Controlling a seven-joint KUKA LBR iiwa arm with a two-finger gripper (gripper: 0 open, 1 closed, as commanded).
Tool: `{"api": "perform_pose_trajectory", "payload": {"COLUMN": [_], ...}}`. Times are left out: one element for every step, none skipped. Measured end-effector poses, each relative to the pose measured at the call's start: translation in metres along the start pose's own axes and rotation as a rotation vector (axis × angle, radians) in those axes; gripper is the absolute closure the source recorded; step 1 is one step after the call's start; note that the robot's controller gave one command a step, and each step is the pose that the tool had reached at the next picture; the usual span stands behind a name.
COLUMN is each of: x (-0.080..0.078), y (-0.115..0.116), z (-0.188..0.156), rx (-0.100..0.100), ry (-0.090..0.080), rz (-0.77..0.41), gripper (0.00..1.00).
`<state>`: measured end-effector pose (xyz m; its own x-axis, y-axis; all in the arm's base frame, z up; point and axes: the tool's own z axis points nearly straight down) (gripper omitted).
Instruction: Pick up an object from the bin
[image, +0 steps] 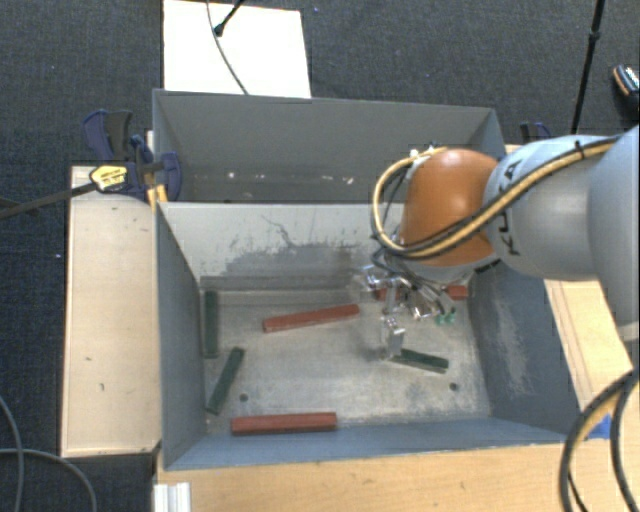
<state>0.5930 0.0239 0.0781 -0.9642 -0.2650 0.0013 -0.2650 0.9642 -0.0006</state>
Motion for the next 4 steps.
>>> {"api": "perform_pose_trajectory", "payload": {"x": [-0.014,-0.013,0.002,0.027], "y": [0.051,0.048,0.040,0.019], "z": [0.008,0.008,-0.150,-0.066], "rx": [-0.003,-0.002,0.000,-0.002], "ry": [-0.003,-0.002,-0.012,0.002], "rz": [-0.016,-0.009,0.042,-0.263], "gripper": [0.00,1.00,1.00,1.00]}}
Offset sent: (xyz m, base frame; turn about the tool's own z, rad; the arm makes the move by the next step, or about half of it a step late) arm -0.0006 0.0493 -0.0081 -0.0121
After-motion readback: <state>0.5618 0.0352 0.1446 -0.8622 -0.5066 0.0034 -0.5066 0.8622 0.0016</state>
